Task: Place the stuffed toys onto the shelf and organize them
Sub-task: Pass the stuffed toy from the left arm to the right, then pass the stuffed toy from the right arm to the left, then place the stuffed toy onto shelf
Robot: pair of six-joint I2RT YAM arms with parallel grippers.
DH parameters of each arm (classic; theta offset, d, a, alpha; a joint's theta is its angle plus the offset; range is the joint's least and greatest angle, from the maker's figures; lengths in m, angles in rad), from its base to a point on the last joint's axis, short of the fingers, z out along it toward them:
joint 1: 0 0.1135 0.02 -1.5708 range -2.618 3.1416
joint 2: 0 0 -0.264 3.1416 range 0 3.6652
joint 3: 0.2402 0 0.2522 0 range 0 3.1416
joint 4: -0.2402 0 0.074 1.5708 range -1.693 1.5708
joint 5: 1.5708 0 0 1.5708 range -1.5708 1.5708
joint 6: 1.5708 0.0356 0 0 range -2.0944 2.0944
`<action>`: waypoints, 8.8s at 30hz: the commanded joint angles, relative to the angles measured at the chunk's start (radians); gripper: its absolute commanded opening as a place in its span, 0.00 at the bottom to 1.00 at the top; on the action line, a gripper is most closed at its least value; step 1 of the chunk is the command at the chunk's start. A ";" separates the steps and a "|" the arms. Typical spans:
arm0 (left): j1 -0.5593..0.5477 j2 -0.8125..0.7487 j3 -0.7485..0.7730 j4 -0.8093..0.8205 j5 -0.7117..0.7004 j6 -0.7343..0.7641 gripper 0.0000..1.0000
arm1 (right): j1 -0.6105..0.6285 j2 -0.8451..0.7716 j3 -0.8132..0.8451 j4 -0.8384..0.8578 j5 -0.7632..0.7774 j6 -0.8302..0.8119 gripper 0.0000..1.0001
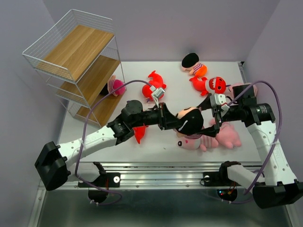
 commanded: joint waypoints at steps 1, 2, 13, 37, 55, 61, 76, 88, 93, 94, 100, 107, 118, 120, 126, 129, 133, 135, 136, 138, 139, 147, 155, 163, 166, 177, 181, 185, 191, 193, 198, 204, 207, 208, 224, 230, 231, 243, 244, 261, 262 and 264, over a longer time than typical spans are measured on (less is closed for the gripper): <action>0.006 -0.001 0.040 0.082 0.041 -0.027 0.02 | 0.007 -0.009 0.002 0.182 -0.126 0.257 0.98; 0.006 -0.003 0.038 0.082 0.038 -0.025 0.03 | 0.007 -0.009 0.004 0.200 -0.123 0.275 0.97; 0.029 -0.015 0.052 0.065 -0.032 0.013 0.39 | 0.007 0.019 0.007 0.139 -0.160 0.326 0.02; -0.299 0.011 0.282 -0.327 -0.878 0.682 0.84 | 0.007 0.240 0.215 0.512 0.633 1.205 0.00; -0.394 0.230 0.301 -0.058 -0.956 1.326 0.86 | 0.017 0.321 0.249 0.368 0.598 1.208 0.01; -0.394 0.284 0.325 -0.053 -0.939 1.355 0.86 | 0.026 0.320 0.258 0.368 0.596 1.213 0.01; -0.394 0.420 0.428 -0.064 -1.010 1.489 0.80 | 0.055 0.312 0.249 0.355 0.610 1.194 0.01; -0.391 0.463 0.477 -0.208 -1.091 1.437 0.05 | 0.055 0.286 0.214 0.363 0.589 1.164 0.01; -0.387 0.434 0.437 -0.192 -1.102 1.382 0.00 | 0.055 0.278 0.200 0.366 0.555 1.158 0.06; -0.387 0.417 0.428 -0.192 -1.102 1.368 0.00 | 0.055 0.278 0.201 0.364 0.547 1.130 0.09; -0.385 0.306 0.310 -0.156 -1.108 1.248 0.00 | 0.055 0.268 0.211 0.380 0.530 1.118 0.70; -0.385 0.160 0.163 -0.155 -1.192 1.086 0.00 | 0.055 0.257 0.237 0.401 0.535 1.119 1.00; -0.384 -0.055 0.028 -0.170 -1.422 0.920 0.00 | 0.055 0.243 0.150 0.473 0.545 1.101 1.00; -0.371 -0.064 0.031 -0.182 -1.487 0.917 0.00 | 0.055 0.245 0.117 0.501 0.545 1.084 1.00; -0.284 -0.089 0.023 -0.227 -1.554 0.894 0.00 | 0.055 0.240 0.016 0.559 0.506 1.026 1.00; -0.215 -0.101 0.012 -0.231 -1.524 0.897 0.00 | 0.055 0.241 -0.027 0.576 0.472 0.991 1.00; -0.131 -0.098 -0.011 -0.198 -1.469 0.935 0.00 | 0.055 0.245 -0.067 0.591 0.440 0.955 1.00; -0.108 -0.090 -0.021 -0.185 -1.453 0.957 0.00 | 0.055 0.249 -0.078 0.596 0.432 0.943 1.00; -0.094 -0.080 -0.021 -0.179 -1.444 0.976 0.00 | 0.055 0.249 -0.087 0.598 0.424 0.940 1.00; -0.060 -0.069 -0.024 -0.173 -1.425 0.990 0.00 | 0.055 0.252 -0.095 0.602 0.417 0.929 1.00; -0.046 -0.060 -0.024 -0.169 -1.415 0.993 0.00 | 0.055 0.254 -0.102 0.604 0.407 0.928 1.00; 0.069 -0.029 -0.031 -0.153 -1.332 1.015 0.00 | 0.055 0.252 -0.179 0.587 0.205 0.808 1.00; 0.146 0.025 -0.061 -0.155 -1.241 0.926 0.00 | 0.055 0.237 -0.214 0.587 0.199 0.776 1.00; 0.147 0.038 -0.078 -0.161 -1.122 0.788 0.00 | 0.055 0.223 -0.239 0.585 0.196 0.757 1.00; 0.146 0.038 -0.078 -0.155 -1.068 0.721 0.00 | 0.055 0.222 -0.239 0.587 0.196 0.753 1.00; 0.115 0.077 -0.087 -0.037 -0.919 0.524 0.00 | 0.055 0.205 -0.237 0.585 0.202 0.751 1.00; 0.069 0.120 -0.086 0.020 -0.921 0.467 0.00 | 0.055 0.199 -0.234 0.585 0.208 0.751 1.00; 0.017 0.146 -0.055 0.048 -0.982 0.458 0.00 | 0.055 0.186 -0.234 0.585 0.216 0.753 1.00; -0.014 0.083 0.003 0.036 -1.054 0.533 0.00 | 0.055 0.180 -0.240 0.584 0.216 0.753 1.00; -0.012 0.042 0.028 0.019 -1.077 0.568 0.00 | 0.055 0.182 -0.240 0.584 0.214 0.751 1.00; -0.011 -0.032 0.057 -0.049 -1.145 0.656 0.00 | 0.055 0.191 -0.237 0.585 0.205 0.750 1.00; 0.032 -0.086 0.020 -0.107 -1.172 0.759 0.00 | 0.055 0.194 -0.234 0.584 0.199 0.751 1.00; 0.066 -0.104 -0.018 -0.103 -1.191 0.797 0.00 | 0.055 0.192 -0.237 0.585 0.199 0.750 1.00; 0.076 -0.109 -0.029 -0.087 -1.186 0.808 0.00 | 0.055 0.192 -0.240 0.585 0.199 0.750 1.00; 0.330 -0.041 -0.163 0.080 -1.129 0.909 0.00 | 0.055 0.214 -0.242 0.585 0.194 0.740 1.00; 0.400 0.005 -0.189 0.132 -1.122 0.931 0.00 | 0.055 0.217 -0.249 0.587 0.194 0.733 1.00; 0.409 0.009 -0.192 0.138 -1.114 0.935 0.00 | 0.055 0.218 -0.249 0.585 0.193 0.730 1.00; 0.497 0.095 -0.212 0.250 -1.047 1.059 0.00 | 0.055 0.232 -0.259 0.585 0.183 0.710 1.00; 0.498 0.103 -0.216 0.261 -1.040 1.069 0.00 | 0.055 0.235 -0.260 0.585 0.183 0.708 1.00; 0.524 0.172 -0.250 0.339 -0.991 1.155 0.00 | 0.046 0.266 -0.276 0.584 0.167 0.679 1.00; 0.526 0.173 -0.251 0.341 -0.994 1.153 0.00 | 0.046 0.268 -0.279 0.585 0.167 0.678 1.00; 0.526 0.178 -0.258 0.348 -0.999 1.153 0.00 | 0.046 0.266 -0.279 0.584 0.163 0.676 1.00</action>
